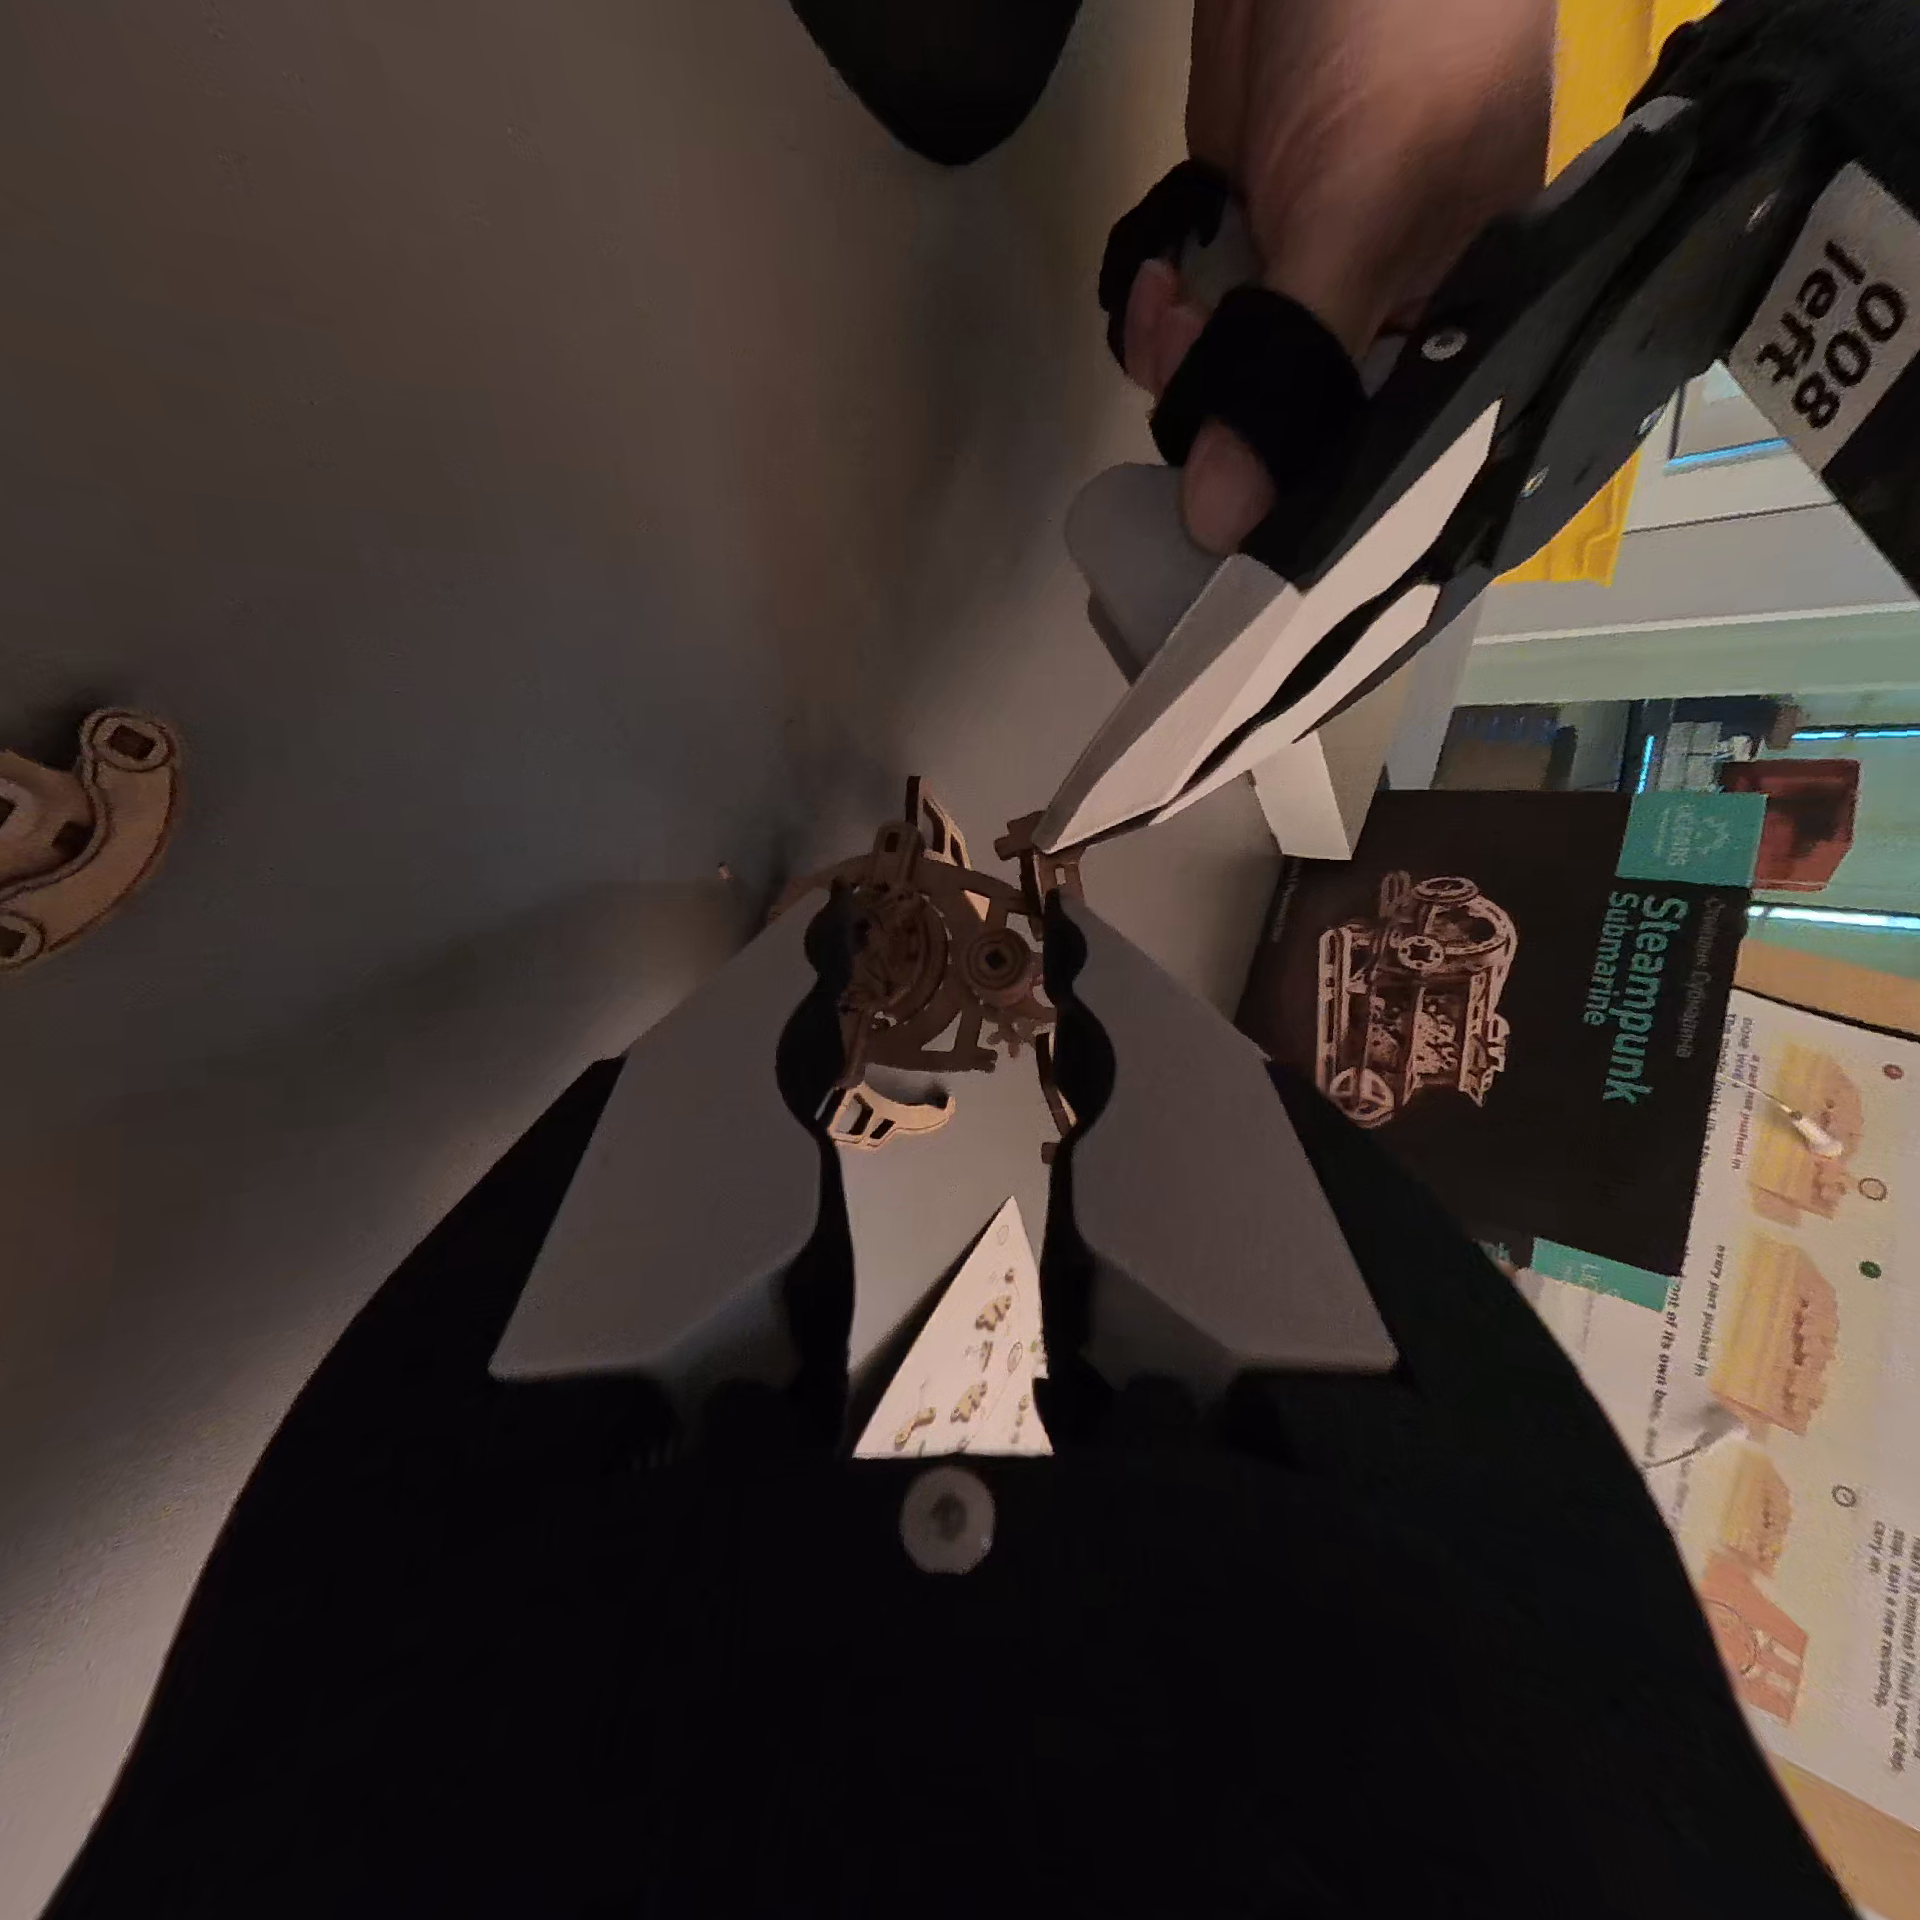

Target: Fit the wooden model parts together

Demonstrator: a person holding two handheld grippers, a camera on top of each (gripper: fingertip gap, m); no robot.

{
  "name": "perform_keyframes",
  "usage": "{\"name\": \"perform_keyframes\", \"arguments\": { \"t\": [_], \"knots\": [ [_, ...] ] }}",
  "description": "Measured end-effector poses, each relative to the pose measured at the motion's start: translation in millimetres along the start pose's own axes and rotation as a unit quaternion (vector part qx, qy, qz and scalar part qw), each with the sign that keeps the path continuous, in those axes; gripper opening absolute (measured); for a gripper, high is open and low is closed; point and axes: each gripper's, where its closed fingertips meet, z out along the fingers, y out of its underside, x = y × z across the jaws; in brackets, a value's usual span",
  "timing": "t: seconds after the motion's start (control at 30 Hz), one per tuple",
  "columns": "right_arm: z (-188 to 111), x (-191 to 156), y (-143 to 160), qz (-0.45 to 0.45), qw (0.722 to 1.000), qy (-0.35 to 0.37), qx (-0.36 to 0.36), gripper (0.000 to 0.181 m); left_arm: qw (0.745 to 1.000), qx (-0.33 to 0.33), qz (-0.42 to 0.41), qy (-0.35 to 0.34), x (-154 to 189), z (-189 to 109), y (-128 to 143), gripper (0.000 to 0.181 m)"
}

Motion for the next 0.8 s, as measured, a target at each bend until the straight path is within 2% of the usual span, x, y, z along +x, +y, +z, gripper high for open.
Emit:
{"name": "perform_keyframes", "arguments": {
  "t": [0.23,0.33,0.63,0.8],
  "knots": [
    [0.9,-0.1,0.8,0.028,1.0,0.0,-0.007,0.036,1.0,-0.005,-0.001,-0.003,-0.3,0.4,-0.5,0.0],
    [0.3,2.5,0.4,0.041,0.999,0.005,-0.001,0.03,1.0,-0.006,-0.002,-0.004,-0.1,0.5,-1.0,0.0],
    [-0.2,0.4,-1.3,0.046,0.999,0.002,-0.003,0.029,1.0,-0.017,-0.001,0.0,1.6,2.6,1.3,0.0],
    [-0.1,-2.5,-1.6,0.028,0.999,0.015,0.008,0.022,1.0,-0.022,-0.004,0.007,2.7,9.1,5.9,0.001]
  ]
}}
